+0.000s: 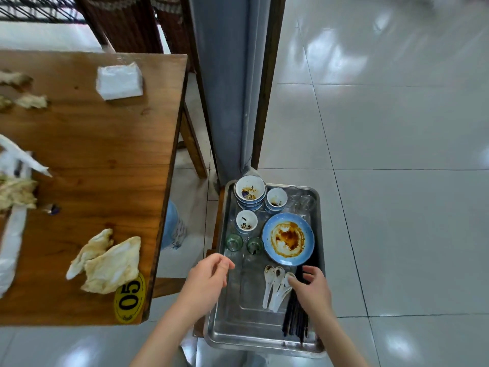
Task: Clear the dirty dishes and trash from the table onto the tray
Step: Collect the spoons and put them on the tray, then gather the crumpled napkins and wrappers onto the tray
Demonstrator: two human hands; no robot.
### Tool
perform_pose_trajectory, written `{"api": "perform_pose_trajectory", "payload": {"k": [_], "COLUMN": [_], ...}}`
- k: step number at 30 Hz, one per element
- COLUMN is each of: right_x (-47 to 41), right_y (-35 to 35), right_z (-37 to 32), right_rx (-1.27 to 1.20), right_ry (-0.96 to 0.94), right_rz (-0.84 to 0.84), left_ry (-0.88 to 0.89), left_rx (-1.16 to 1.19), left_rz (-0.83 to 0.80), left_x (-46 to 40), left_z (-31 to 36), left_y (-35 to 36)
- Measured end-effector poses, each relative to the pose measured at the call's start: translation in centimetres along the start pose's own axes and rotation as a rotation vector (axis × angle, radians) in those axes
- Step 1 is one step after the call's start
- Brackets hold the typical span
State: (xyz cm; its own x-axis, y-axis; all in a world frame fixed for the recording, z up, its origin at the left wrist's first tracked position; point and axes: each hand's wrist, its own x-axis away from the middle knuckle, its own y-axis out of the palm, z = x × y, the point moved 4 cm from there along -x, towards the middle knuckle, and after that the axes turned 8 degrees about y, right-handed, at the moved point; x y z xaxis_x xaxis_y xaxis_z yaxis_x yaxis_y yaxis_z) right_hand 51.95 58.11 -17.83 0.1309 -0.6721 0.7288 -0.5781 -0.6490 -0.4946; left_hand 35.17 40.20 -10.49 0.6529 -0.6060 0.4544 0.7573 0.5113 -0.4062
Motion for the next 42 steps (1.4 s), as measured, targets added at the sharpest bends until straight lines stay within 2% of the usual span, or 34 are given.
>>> {"api": "perform_pose_trajectory", "payload": {"k": [3,6,10,13,18,24,29,34,42], "right_x": [3.6,7.4,11.3,13.6,16.6,19.2,22.0,25.7,29.9], "right_y": [-1.5,-2.7,-3.5,-2.9,-1.2,1.9,7.0,13.4,22.1], "right_z": [-3.6,-7.0,-10.1,-11.9,-13.9,-15.2,-16.5,-17.1,-17.0], "right_rx": [0.204,0.371,0.524,0.562,0.608,0.67,0.694,0.678,0.578], "right_ry": [-0.271,-0.502,-0.684,-0.754,-0.8,-0.832,-0.86,-0.831,-0.637], "right_rz": [-0.074,-0.065,-0.07,-0.126,-0.188,-0.224,-0.23,-0.202,-0.103], "left_ry": [0.035,0.072,0.119,0.087,-0.094,-0.272,-0.234,-0.159,-0.019], "left_rx": [-0.026,-0.096,-0.191,-0.226,-0.237,-0.186,-0.147,-0.18,-0.31], "left_rz": [0.02,0.054,0.177,0.297,0.452,0.535,0.57,0.502,0.264], "left_x": [1.2,3.1,6.3,9.0,13.9,18.1,18.6,17.7,15.5], "left_z": [2.2,4.6,6.7,6.7,4.0,-0.1,-2.5,-5.2,-7.8], "left_y": [-1.6,-3.5,-6.0,-8.2,-12.3,-17.7,-22.9,-28.6,-36.1]}}
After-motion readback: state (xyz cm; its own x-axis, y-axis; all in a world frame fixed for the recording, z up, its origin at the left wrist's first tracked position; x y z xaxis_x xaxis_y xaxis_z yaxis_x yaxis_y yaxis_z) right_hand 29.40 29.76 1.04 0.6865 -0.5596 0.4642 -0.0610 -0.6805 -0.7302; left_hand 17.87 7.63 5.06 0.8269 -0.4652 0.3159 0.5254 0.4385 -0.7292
